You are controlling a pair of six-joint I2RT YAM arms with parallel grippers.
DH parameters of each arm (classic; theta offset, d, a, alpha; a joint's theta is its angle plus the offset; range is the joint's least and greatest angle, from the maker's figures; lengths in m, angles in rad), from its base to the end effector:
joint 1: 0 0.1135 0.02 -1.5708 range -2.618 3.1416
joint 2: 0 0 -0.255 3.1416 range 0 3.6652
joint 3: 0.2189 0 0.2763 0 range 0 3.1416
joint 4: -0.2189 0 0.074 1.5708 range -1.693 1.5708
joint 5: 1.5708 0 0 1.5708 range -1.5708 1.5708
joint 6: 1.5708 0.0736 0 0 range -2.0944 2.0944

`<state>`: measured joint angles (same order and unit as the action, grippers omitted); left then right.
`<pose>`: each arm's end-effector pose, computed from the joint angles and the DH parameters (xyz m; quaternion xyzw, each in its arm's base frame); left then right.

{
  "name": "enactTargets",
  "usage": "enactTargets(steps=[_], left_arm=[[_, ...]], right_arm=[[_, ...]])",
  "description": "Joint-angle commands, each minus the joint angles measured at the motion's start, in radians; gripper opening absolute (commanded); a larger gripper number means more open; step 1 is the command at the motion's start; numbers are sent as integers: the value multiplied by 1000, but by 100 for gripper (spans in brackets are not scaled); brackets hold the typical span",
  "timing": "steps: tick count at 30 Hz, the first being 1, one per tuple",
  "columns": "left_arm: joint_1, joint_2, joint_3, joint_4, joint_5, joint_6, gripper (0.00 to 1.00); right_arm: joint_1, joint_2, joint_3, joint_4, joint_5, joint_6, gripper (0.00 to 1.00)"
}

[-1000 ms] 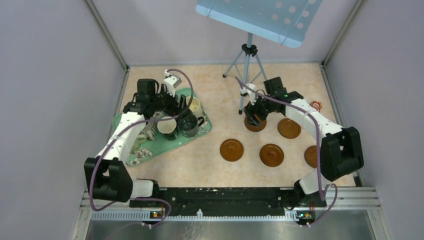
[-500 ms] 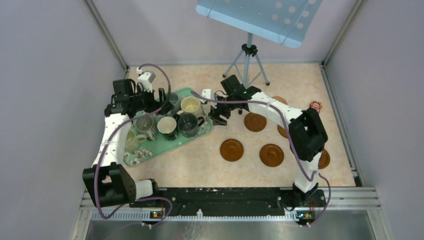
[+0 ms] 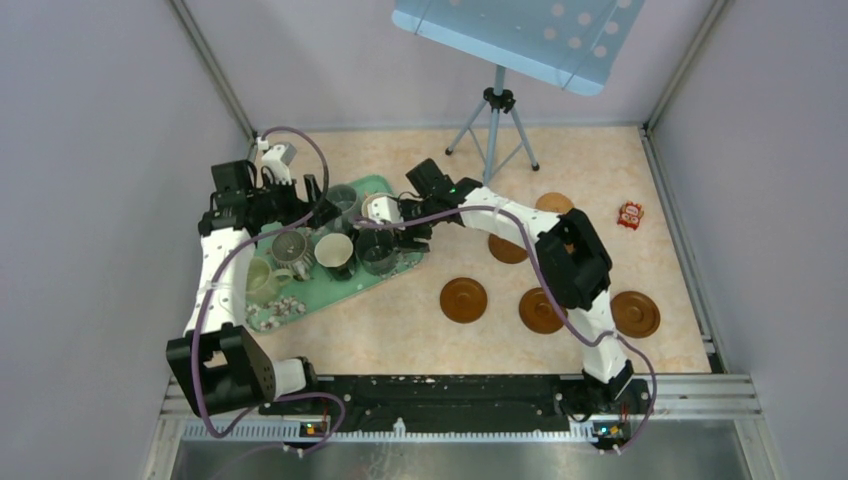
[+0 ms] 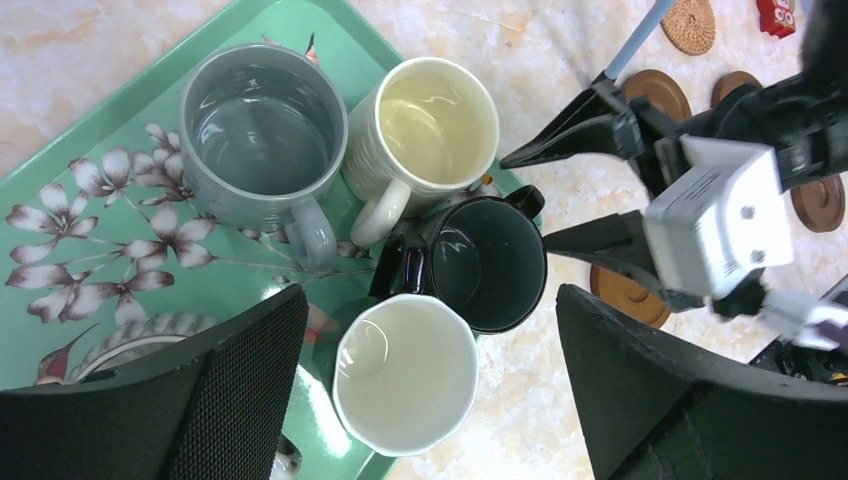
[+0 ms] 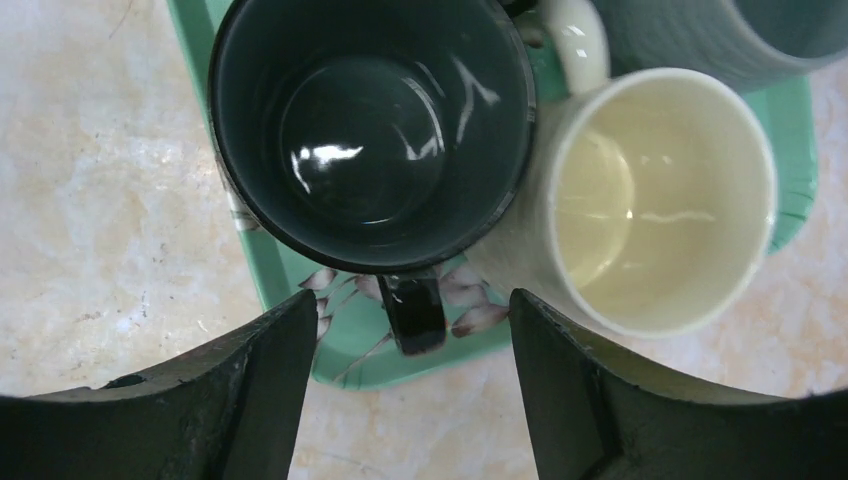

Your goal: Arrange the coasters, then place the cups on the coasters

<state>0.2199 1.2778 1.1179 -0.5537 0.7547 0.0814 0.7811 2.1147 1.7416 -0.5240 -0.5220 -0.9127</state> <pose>0.3220 0.0203 0.2904 0.0943 0.8541 -0.2734 0.4323 0.3370 0.3858 0.1816 -0.7397 0.5400 0.2220 0.3346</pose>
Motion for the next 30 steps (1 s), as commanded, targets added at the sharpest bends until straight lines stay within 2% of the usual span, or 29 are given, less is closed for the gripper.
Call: enactTargets(steps=[1,9,15,21,27,30], left_arm=[[19,-45,-14,26,52,-10,99],[30,-51,-26,33,61,-13,99],[38,-62,-39,44,64,-17,99],[50,-58,-42,44,72,-16,99],[61,-63,-57,46,95,-11,99],[61,-55,-56,47,94,-10,99]], right_arm=[[52,36,46,-13,23,-94,69],[81,55,41,-32,50,-74,59],[81,56,31,-1,51,4,47],[81,46,23,20,55,58,28],[81,17,13,25,78,102,2],[81,0,4,35,86,133,0]])
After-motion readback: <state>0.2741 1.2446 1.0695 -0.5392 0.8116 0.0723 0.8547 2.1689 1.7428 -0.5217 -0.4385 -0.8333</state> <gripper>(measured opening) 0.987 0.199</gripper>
